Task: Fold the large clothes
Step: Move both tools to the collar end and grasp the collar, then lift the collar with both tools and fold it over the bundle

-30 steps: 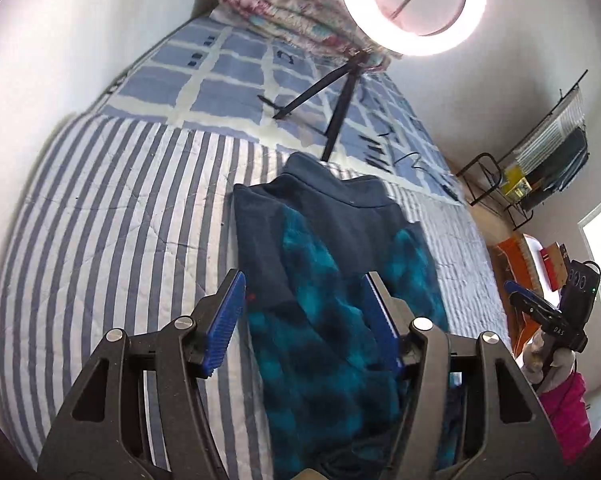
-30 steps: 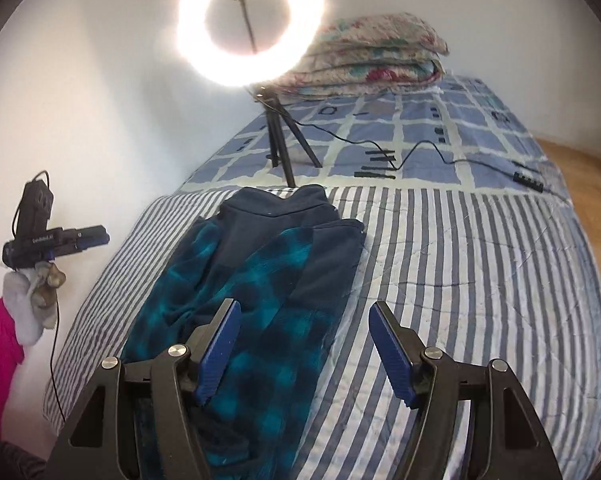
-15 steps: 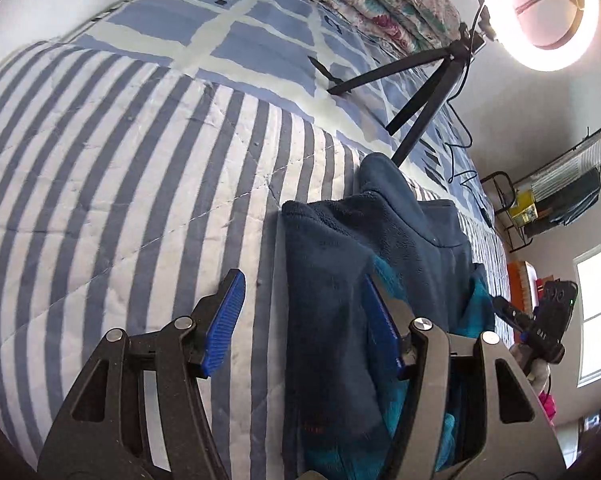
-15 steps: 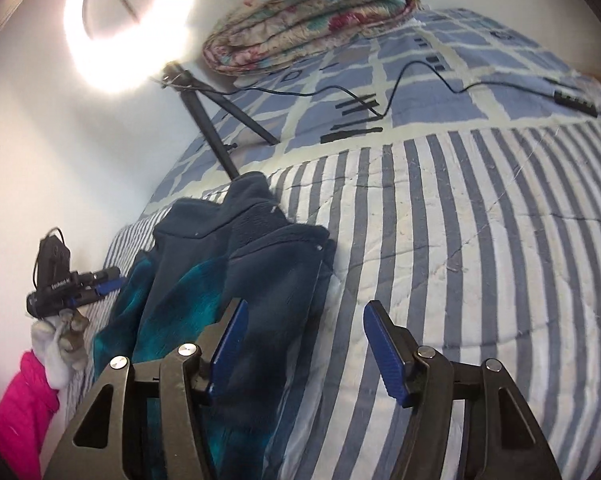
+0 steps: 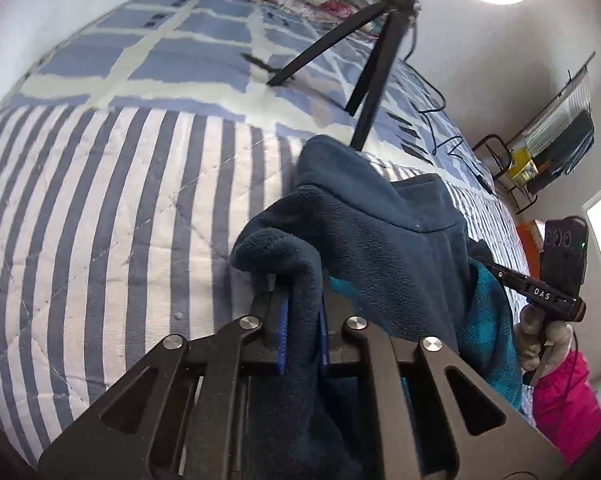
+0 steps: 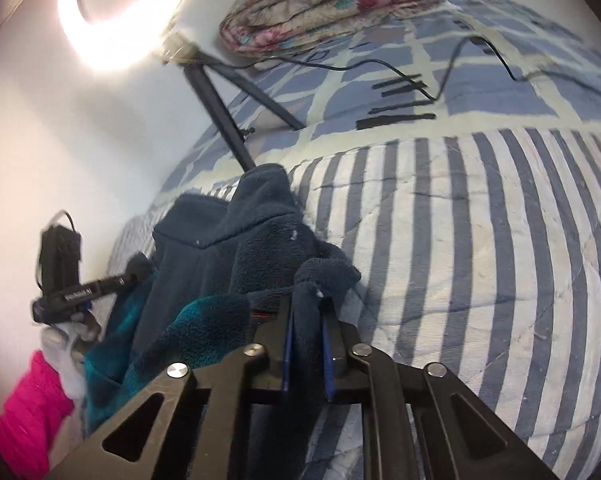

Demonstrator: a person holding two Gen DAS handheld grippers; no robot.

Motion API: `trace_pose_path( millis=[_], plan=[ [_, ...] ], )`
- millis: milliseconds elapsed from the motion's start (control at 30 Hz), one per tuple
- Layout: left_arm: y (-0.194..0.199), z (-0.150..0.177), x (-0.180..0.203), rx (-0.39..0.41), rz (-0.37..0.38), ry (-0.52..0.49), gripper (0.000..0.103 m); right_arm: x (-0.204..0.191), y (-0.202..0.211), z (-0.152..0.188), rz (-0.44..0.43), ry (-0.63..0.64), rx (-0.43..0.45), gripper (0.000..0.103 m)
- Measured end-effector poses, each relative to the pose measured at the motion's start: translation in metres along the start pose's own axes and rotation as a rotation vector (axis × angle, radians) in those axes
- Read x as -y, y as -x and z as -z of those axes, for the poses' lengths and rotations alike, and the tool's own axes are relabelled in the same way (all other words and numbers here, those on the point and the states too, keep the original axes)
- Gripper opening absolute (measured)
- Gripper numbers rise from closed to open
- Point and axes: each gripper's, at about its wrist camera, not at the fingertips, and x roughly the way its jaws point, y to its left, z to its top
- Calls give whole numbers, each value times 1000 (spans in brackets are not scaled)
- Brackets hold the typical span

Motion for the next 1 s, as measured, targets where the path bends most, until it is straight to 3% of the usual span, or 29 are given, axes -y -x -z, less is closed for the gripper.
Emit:
trace_pose_path(
  millis=[267, 600, 1000],
  plan=[
    [44, 1, 23, 99, 12, -36, 7, -20, 39, -5, 16, 49, 103, 5],
    [112, 25, 54, 177, 48, -79, 6, -63, 96, 1, 10, 145, 160, 5],
    [189, 100, 91, 188, 60, -126, 6, -108, 168, 75, -3, 200, 147, 5]
  ],
)
